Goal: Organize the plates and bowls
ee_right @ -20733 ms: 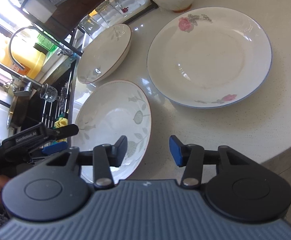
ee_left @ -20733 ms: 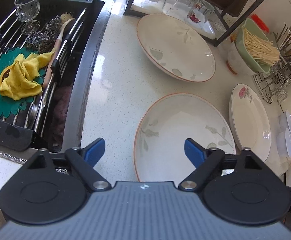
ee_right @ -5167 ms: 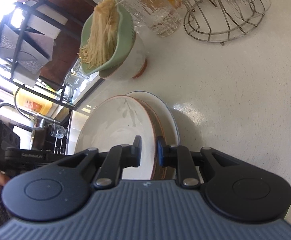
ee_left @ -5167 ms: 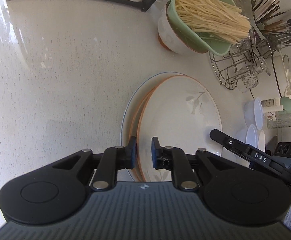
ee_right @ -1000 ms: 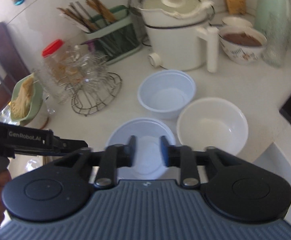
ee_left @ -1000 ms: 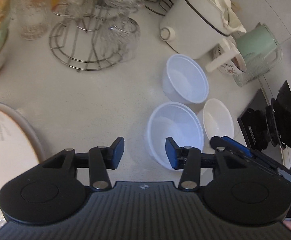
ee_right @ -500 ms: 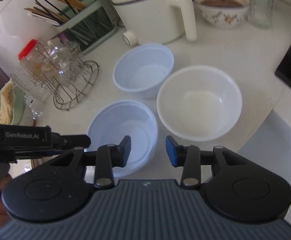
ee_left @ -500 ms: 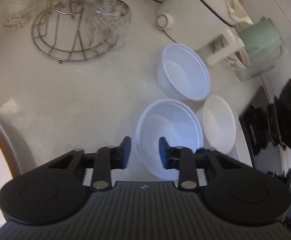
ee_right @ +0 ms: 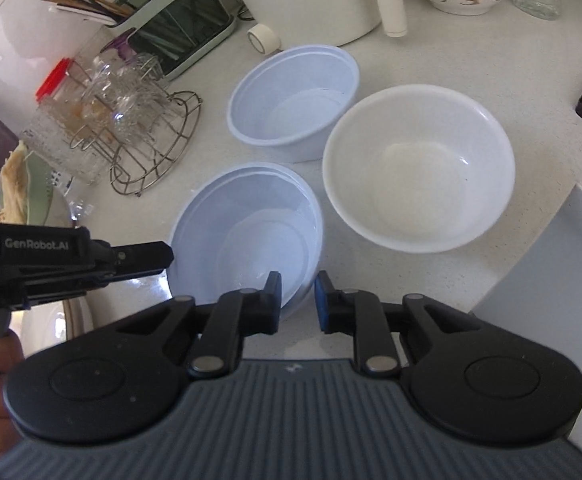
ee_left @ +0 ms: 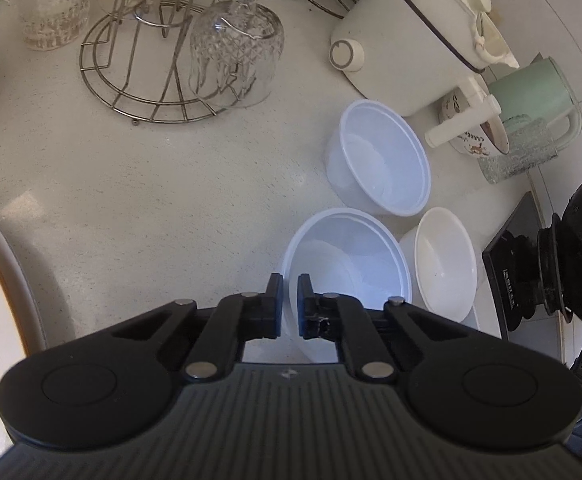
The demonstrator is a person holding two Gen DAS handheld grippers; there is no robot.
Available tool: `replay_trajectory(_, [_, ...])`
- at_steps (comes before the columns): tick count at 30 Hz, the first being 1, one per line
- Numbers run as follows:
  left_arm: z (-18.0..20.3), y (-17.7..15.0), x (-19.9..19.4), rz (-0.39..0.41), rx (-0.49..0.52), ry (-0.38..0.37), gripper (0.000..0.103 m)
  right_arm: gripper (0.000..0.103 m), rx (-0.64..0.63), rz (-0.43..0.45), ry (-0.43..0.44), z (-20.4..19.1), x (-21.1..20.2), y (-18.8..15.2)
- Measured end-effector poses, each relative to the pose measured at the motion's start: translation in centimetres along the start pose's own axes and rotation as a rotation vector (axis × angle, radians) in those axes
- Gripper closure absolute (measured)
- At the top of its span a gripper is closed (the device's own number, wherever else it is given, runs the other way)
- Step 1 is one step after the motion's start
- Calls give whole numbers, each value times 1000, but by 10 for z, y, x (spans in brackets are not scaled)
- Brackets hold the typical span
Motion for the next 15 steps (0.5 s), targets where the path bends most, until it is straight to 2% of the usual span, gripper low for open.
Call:
replay_trajectory(2, [-1,-1,-4,3,-7,-17,96,83,-17,-3,26,-3,0,1])
replay_trajectory(6, [-3,-4,-11,18,-3,5,96,83,-86,-7,40,-20,2,2])
replay_trajectory(15, [-26,-10,-27,51,-52,31,96,83,-137,-61,91,-37,16,6])
Point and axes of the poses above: each gripper's, at about its wrist camera, not at the fingertips, and x roughly the way its jaws point, z to its right, y to its top, the point moved 1 cm from there along x, roughly the way its jaws point, and after that the axes turned 6 degrees about -z, right-handed, at the moved point
